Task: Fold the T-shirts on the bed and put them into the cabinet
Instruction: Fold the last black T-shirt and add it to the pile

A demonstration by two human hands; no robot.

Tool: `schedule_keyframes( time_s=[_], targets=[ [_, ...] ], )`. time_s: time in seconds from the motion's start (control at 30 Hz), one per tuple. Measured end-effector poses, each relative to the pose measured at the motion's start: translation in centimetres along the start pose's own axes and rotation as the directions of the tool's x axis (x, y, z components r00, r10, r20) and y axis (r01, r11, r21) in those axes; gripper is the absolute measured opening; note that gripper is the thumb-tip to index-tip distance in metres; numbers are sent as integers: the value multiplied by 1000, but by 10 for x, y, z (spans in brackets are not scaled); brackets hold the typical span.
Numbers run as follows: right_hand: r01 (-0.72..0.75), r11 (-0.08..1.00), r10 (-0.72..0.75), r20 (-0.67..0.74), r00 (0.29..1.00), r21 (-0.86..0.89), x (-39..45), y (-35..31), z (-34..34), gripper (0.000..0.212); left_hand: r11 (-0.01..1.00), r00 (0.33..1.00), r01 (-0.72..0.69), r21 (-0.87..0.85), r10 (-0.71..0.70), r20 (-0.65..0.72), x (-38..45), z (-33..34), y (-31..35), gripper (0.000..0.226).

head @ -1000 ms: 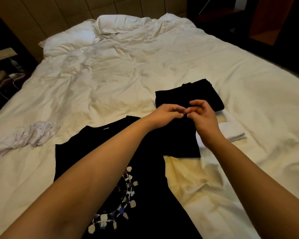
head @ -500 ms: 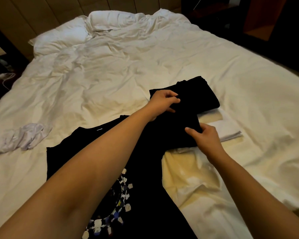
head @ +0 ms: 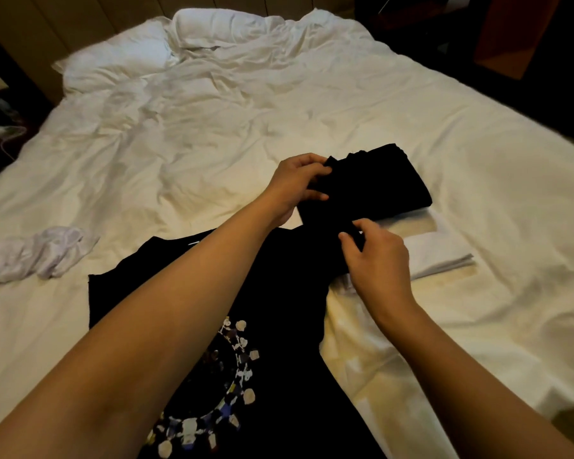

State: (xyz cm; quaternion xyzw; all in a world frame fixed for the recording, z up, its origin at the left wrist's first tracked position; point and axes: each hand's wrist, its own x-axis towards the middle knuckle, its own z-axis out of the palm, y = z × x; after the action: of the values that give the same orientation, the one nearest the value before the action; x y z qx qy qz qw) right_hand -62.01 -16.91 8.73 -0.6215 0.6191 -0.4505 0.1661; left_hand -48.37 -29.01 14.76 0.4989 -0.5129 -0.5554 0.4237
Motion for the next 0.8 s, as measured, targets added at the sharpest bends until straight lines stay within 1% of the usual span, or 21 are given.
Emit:
schedule_keyframes(
  time_s=[0.1, 0.17, 0.2, 0.23, 0.27, 0.3, 0.33, 0.37, 0.4, 0.43, 0.47, 0.5, 0.53, 0.57, 0.6, 0.63, 0.67, 0.7, 0.73, 0.8],
  targets=[
    [60, 997, -58, 40, 997, -48, -2, -20, 20, 19, 993, 1000, -20, -116, 17, -21, -17, -37, -11, 18],
    [103, 990, -92, 110, 990, -92, -6, -34, 40, 20, 958, 998, 8, -288, -24, -54, -30, -64, -28, 19],
    [130, 984, -111, 154, 982, -121, -9, -43, 53, 21, 911, 994, 29, -412, -71, -87, -38, -79, -39, 20],
    [162, 975, -129, 204, 970, -152, -13, -49, 64, 22, 844, 985, 42, -535, -124, -118, -45, -91, -52, 20],
    [200, 964, -144, 286, 947, -177, -18, -53, 75, 23, 766, 973, 42, -641, -176, -146, -52, -102, -66, 21],
    [251, 948, -158, 398, 904, -194, -25, -59, 87, 25, 691, 961, 36, -722, -221, -164, -60, -114, -80, 23],
    [304, 932, -163, 521, 838, -198, -31, -63, 95, 26, 633, 947, 42, -773, -273, -172, -66, -121, -93, 27],
    [334, 925, -151, 634, 758, -179, -37, -66, 102, 27, 597, 926, 65, -799, -334, -174, -73, -128, -106, 33],
    [324, 933, -124, 708, 695, -155, -40, -67, 105, 31, 602, 900, 115, -790, -400, -174, -77, -134, -117, 39],
    [287, 948, -101, 731, 675, -135, -39, -67, 106, 37, 642, 869, 188, -743, -461, -179, -81, -138, -125, 41],
    [246, 961, -92, 702, 706, -122, -34, -65, 109, 42, 708, 841, 275, -651, -505, -194, -85, -145, -131, 37],
    [207, 972, -91, 627, 773, -114, -25, -62, 109, 44, 776, 824, 365, -514, -526, -210, -86, -151, -135, 29],
    [169, 980, -85, 539, 838, -108, -15, -57, 110, 44, 836, 823, 432, -338, -519, -232, -86, -159, -137, 21],
    [127, 987, -70, 462, 884, -94, -4, -50, 107, 42, 876, 835, 462, -139, -482, -264, -83, -165, -137, 16],
    [92, 993, -53, 412, 910, -77, 6, -44, 104, 38, 886, 859, 459, 61, -425, -285, -78, -172, -136, 12],
    [70, 995, -35, 397, 917, -73, 12, -38, 104, 34, 868, 884, 440, 231, -372, -285, -72, -175, -135, 10],
    [61, 994, -22, 400, 916, -86, 15, -32, 104, 31, 830, 899, 424, 363, -338, -278, -64, -175, -132, 10],
    [63, 991, -11, 409, 913, -114, 14, -26, 107, 27, 790, 907, 416, 450, -324, -269, -55, -171, -128, 12],
    [76, 986, -9, 416, 909, -146, 10, -20, 111, 25, 765, 911, 412, 495, -329, -251, -47, -165, -124, 16],
    [102, 973, -2, 434, 901, -207, -1, -8, 120, 26, 761, 899, 431, 485, -406, -163, -32, -148, -119, 28]
  ],
)
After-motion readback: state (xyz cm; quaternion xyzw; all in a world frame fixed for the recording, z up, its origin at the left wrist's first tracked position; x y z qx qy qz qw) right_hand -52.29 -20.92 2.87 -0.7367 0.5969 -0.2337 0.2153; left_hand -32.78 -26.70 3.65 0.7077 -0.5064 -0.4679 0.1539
